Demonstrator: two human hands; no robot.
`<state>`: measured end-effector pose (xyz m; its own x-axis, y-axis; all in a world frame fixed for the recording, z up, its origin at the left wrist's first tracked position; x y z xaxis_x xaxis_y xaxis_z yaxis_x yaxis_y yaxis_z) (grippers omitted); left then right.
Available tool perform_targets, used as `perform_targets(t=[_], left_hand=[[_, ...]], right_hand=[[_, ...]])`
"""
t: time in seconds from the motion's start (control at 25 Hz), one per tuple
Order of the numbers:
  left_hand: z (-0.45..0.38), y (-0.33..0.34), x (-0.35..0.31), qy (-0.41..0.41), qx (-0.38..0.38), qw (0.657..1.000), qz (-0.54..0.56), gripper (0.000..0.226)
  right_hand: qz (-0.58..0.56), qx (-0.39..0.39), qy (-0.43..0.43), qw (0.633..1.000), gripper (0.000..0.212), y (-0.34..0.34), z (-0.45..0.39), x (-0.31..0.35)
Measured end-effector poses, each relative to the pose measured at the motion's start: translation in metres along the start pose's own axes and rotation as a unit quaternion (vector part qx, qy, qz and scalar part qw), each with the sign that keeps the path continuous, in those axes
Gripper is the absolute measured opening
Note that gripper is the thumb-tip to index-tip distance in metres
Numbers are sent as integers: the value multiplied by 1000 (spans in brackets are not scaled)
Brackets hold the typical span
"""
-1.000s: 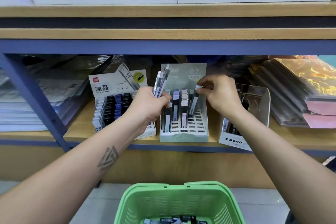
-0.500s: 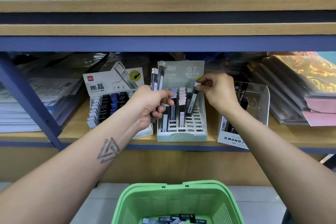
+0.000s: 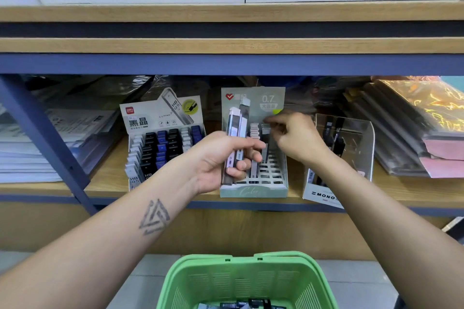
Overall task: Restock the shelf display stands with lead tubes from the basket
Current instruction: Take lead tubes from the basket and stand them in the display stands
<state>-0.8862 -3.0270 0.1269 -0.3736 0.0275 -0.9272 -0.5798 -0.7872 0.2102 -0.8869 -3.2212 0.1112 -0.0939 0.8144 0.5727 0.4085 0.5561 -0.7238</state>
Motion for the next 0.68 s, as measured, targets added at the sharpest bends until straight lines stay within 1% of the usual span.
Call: perform_targets(t=[0.04,0.08,0.12,0.16,0.2,0.28,0.36,0.44,0.52,0.6,0.68], left_hand=[[2,2,1,-9,27,1000,7,24],[3,4,3,-16,47,999,9,28],[4,6,4,-23,60,998,8,31],[5,7,6,-31,68,997,5,34],[7,9,6,-37,72,997,2,34],[10,14,7,-50,75,996,-6,33],[12,16,5,-61,69,996,-12,34],[14,16,3,-61,44,996,-38,32],[16,14,-3,-42,-18,992,-115,27],[15,10,-9,5,-88,977,-196,26],[9,4,-13,62,-148,961,-227,23]], right_hand=[[-116,5,33,993,27,-3,2,5],[-266,25,68,961,21,-6,5,11],[-396,52,97,912,16,-11,7,17],[-471,75,103,873,16,-15,9,20],[-494,85,99,860,17,-18,12,22],[-494,76,94,861,17,-22,16,22],[-499,54,112,857,19,-27,15,17],[-478,18,126,869,17,-39,13,9],[-400,-16,121,908,14,-48,10,0],[-281,-39,97,954,10,-48,9,-5],[-190,-48,67,978,9,-40,8,-8]])
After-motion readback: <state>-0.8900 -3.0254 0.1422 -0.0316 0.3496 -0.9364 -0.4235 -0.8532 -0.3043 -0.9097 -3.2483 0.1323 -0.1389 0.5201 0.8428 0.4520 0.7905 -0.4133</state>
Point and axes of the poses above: each hand's wrist, its own z-axis away from the middle knuckle, its own y-axis out of the palm, x = y × z, the point moved 1 cm from there along -z, towards the middle knuckle, and after that the axes turned 3 degrees about -z, right-handed, at the moved point
